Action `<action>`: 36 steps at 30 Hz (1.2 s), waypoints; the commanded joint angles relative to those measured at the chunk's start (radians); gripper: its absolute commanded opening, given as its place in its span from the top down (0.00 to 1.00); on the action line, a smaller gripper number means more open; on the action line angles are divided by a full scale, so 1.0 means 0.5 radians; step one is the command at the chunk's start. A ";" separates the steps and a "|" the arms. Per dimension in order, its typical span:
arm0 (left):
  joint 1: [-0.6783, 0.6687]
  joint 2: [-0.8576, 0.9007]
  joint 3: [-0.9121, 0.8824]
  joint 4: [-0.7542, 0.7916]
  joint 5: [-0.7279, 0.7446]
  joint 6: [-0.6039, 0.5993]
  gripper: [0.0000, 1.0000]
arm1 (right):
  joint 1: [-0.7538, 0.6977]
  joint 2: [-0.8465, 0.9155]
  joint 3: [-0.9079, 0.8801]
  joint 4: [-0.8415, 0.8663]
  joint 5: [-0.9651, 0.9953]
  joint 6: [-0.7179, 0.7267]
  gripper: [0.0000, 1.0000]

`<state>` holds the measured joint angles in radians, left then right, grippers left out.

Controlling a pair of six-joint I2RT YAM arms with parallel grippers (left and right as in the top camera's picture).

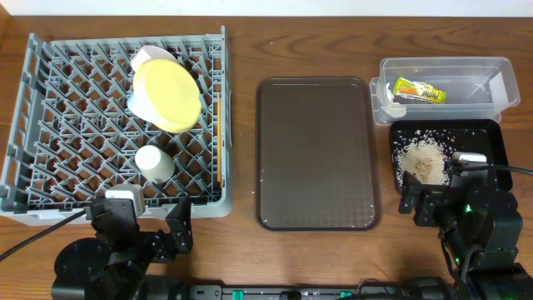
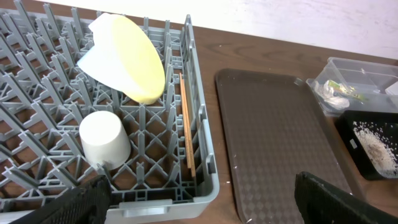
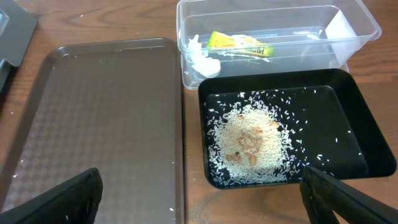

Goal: Sort waste into correct bins and load items into the dishwasher rack

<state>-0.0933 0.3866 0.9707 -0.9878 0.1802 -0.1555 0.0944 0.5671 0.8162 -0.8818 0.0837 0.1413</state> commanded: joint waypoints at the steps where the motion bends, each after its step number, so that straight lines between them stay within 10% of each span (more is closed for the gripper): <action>1: 0.007 -0.005 -0.022 0.004 -0.017 0.034 0.04 | 0.001 -0.008 -0.015 -0.005 0.028 0.022 0.01; 14: 0.007 -0.005 -0.022 0.005 -0.017 0.034 0.04 | -0.003 -0.281 -0.079 0.074 0.013 -0.015 0.01; 36: 0.006 -0.005 -0.023 0.005 -0.017 0.034 0.03 | -0.012 -1.124 -1.543 1.682 -0.124 -0.016 0.01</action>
<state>-0.0933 0.3866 0.9630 -0.9874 0.1802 -0.1555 0.0940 0.0124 0.0944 -0.0555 -0.0006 0.1406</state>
